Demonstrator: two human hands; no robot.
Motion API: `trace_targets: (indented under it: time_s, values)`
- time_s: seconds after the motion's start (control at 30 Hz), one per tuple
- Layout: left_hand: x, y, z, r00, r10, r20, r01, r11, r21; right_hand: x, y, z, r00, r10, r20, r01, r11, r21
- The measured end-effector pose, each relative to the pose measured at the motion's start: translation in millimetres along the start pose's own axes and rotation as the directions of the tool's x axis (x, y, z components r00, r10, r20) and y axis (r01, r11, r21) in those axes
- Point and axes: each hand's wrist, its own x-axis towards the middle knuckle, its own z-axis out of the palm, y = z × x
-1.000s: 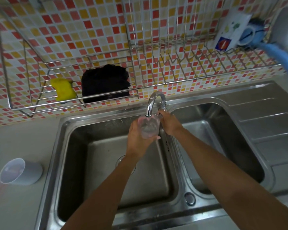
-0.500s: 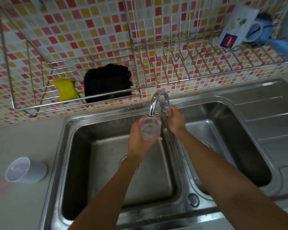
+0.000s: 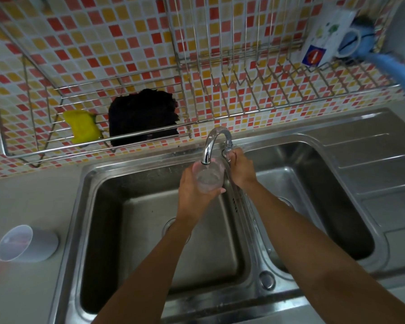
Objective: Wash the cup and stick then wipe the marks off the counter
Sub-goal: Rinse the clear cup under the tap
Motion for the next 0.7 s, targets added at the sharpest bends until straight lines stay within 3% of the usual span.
trace_targets:
  time_s: [0.37, 0.47, 0.53, 0.6, 0.7]
  values:
    - [-5, 0, -8, 0.998, 0.051, 0.043, -0.051, 0.999, -0.014, -6, -1, -6, 0.995, 0.021, 0.095, -0.021, 1.000, -0.009]
    - [-12, -4, -15, 0.996, 0.058, 0.066, -0.062, 0.997, 0.052, -37, 23, 7, 0.999, -0.040, 0.024, 0.040, 0.999, 0.008]
    - [-17, -8, -20, 0.996, 0.035, 0.079, -0.041, 0.996, 0.083, -63, 43, 21, 0.999, -0.034, -0.027, 0.031, 0.996, -0.079]
    - [-22, -16, -26, 0.995, 0.011, 0.097, -0.022, 0.993, 0.112, -88, 59, 33, 0.998, -0.060, 0.014, 0.061, 0.968, -0.242]
    - [-24, -37, -31, 0.978, -0.059, 0.198, 0.020, 0.980, 0.196, -108, 81, 45, 0.979, -0.188, 0.083, 0.204, 0.856, -0.474]
